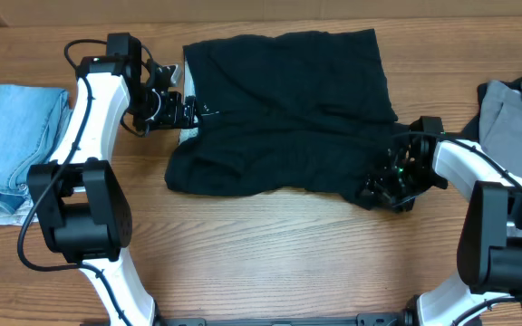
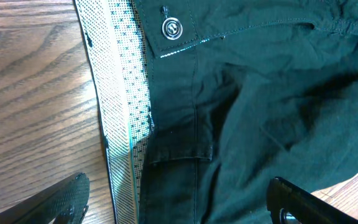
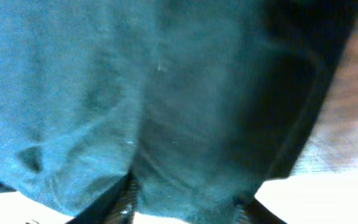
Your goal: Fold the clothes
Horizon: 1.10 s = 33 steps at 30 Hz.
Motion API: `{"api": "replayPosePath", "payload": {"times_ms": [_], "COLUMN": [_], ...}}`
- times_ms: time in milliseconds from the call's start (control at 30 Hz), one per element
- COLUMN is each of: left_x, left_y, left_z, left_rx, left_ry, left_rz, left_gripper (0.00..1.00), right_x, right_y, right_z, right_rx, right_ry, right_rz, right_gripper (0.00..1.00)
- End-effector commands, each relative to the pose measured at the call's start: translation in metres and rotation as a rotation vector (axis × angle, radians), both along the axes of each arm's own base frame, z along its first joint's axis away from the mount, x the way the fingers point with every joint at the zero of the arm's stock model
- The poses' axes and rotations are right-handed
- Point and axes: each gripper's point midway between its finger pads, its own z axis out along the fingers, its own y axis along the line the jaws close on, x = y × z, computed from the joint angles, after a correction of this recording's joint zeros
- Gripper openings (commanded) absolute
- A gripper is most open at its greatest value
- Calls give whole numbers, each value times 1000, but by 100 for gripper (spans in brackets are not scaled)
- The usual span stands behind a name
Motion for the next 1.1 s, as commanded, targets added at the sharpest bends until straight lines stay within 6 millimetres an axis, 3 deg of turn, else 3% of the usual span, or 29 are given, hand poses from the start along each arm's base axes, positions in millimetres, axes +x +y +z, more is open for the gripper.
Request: {"api": "replayPosePath", "payload": {"times_ms": [0, 67, 100, 233, 433, 600, 667, 700, 733, 767, 833, 933, 1033, 1067], "left_x": [0, -1, -1, -1, -1, 0, 0, 0, 0, 0, 7, 20, 33, 39], "left_y": [0, 0, 1, 1, 5, 5, 5, 5, 6, 8, 8, 5, -10, -18], "left_z": [3, 3, 3, 3, 2, 2, 2, 2, 1, 0, 2, 13, 14, 15], "left_rx": [-13, -13, -13, -13, 12, 12, 13, 13, 23, 31, 30, 23, 13, 4], "left_ry": [-8, -3, -3, -4, -2, -5, -5, -5, -5, -4, -29, -79, -125, -145], "left_rz": [-1, -1, 0, 0, 4, 4, 4, 4, 5, 10, 22, 36, 45, 60], "left_gripper": [94, 94, 94, 94, 94, 94, 94, 94, 94, 94, 93, 91, 81, 72], "right_x": [4, 10, 15, 13, -8, -25, -25, -24, -24, -23, -8, 40, 83, 101], "right_y": [-4, -6, -15, -50, -57, -71, -71, -71, -71, -72, -88, -84, -76, -70], "right_z": [1, 18, 38, 83, 87, 71, 67, 65, 62, 60, 65, 97, 112, 111], "right_rx": [-13, -20, -67, -268, -303, -395, -396, -397, -397, -400, -501, -474, -430, -394], "right_ry": [-30, -50, -50, 22, 116, 195, 192, 187, 184, 180, 140, -30, -219, -308], "right_rz": [26, 85, 129, 169, 180, 145, 141, 140, 139, 139, 90, 54, 71, 95], "right_gripper": [4, 4, 4, 4, 4, 4, 15, 52, 75, 86, 100, 99, 84, 68]}}
